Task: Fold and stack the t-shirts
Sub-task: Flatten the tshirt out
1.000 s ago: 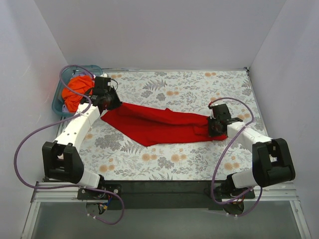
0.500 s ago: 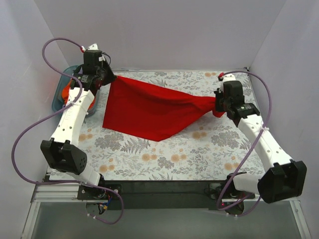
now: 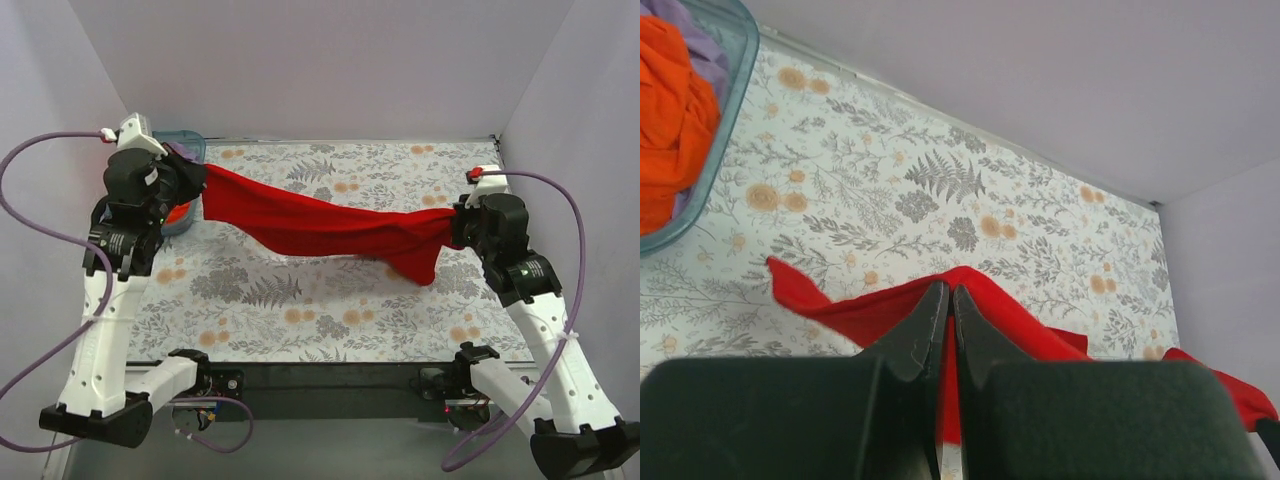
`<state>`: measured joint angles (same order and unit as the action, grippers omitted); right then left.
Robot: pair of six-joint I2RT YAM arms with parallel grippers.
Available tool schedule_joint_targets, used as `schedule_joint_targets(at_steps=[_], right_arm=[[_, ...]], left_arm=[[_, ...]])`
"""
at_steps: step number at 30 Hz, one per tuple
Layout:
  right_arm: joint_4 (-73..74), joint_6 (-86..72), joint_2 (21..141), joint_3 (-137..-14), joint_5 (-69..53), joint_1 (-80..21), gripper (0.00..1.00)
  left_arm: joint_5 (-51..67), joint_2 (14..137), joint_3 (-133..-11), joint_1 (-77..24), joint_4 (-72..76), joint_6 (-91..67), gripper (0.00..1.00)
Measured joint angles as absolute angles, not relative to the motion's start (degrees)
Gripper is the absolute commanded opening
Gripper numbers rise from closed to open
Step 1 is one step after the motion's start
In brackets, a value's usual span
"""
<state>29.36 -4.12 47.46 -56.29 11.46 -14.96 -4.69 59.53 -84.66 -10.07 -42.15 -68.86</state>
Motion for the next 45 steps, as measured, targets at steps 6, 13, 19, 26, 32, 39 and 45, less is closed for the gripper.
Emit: schedule_joint_targets(at_steps=[6,13,19,26,32,39,45], right_arm=[[29.52,-4.03,55.59,-56.27,10.15,-14.96,0.01],[29.21,-2.70,69.19,-63.42,11.64,-14.09,0.01],[26.33,-1.41,81.89,-76.44,14.46,-13.26,0.01],[24.75,1.30,79.22,-80.66,15.07,-12.86,0.01],[24.43,3.31,63.05,-75.72,14.61,-12.86,0.01],[25.58,5.93,45.84,-75.26,11.88,-12.86,0.01],[26.22,7.53,44.56,-77.56,10.00,-12.86,0.01]], left_arm=[[-3.38,71.22,-82.96,-10.07,-40.16,-69.49,0.00],[-4.25,85.23,-85.73,-9.19,-39.68,-68.90,0.00],[-5.82,99.11,-101.23,-7.57,-38.30,-68.77,0.00],[-5.58,91.59,-98.35,-7.51,-35.55,-67.02,0.00],[-5.10,72.25,-94.15,-7.57,-34.22,-65.28,0.00],[-5.10,58.26,-98.63,-7.57,-35.16,-64.34,0.00],[-5.34,56.71,-99.72,-7.57,-35.35,-63.90,0.00]])
